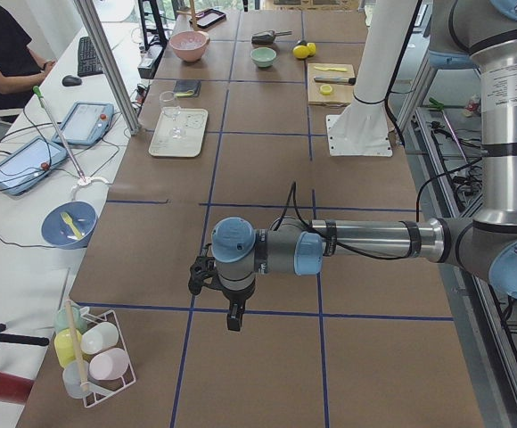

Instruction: Pour ice into bowl

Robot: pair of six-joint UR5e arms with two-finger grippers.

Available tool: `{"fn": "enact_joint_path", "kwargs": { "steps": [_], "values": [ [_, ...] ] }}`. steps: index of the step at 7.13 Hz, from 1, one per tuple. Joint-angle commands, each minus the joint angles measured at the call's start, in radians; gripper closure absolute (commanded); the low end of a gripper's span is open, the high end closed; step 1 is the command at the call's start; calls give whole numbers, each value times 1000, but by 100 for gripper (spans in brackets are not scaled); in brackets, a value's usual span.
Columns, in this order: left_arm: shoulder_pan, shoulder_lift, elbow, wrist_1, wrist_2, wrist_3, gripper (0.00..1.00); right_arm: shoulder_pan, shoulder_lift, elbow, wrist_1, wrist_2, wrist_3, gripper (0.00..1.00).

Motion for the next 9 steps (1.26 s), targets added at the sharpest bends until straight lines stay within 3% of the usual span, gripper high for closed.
{"fn": "enact_joint_path", "kwargs": {
  "steps": [1,4,9],
  "values": [
    [1,-17,-13,4,-2,-4,0,1,-2,-3,-1,1,-2,0],
    [-3,-12,-20,13,-63,-3,0,1,0,2,-1,7,1,0],
    [-3,-35,-30,12,-59,-3,0,1,1,20,0,8,1,0]
  ]
}}
